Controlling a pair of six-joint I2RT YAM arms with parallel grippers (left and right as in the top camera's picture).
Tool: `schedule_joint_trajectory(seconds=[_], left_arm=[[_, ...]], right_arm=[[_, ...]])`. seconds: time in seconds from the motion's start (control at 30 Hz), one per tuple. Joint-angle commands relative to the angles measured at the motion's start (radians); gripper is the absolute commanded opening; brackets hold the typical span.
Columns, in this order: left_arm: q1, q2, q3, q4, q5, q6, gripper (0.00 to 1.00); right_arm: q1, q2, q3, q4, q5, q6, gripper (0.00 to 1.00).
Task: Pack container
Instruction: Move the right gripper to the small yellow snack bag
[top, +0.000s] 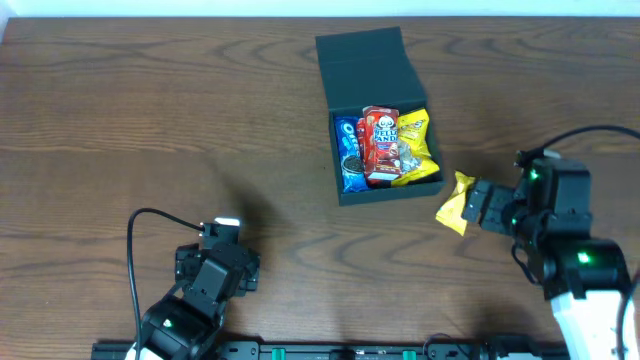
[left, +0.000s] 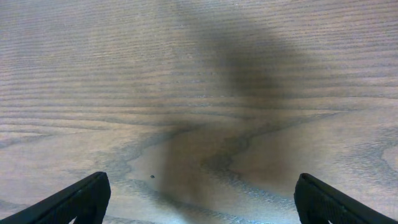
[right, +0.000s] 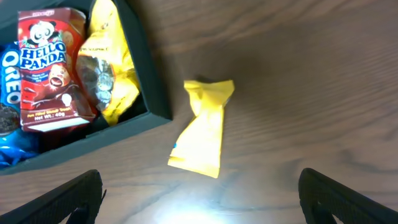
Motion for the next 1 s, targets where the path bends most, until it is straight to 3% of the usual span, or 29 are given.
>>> schedule_joint_trajectory(seconds=[0.0,0.23,0.6,0.97], left_arm=[[0.003,-0.005,0.001,-0.003,-0.003,0.006,0.96],[0.003,-0.005,0.001,-0.003,-0.003,0.006,0.96],[0.003,-0.005,0.001,-0.003,-0.003,0.006,0.96],[0.003,-0.005,0.001,-0.003,-0.003,0.006,0.95]], right_arm=[[-0.012,0.090,0.008,0.000,-0.030,0.099,0.99],[-0.014,0.347,0.008,0.055,-0.030,0.317,0.99],[-0.014,0.520,0.008,0.168,-0.048,0.310,0.99],[-0.013,0.542,0.008,0.197,-0.183,0.209,0.99]])
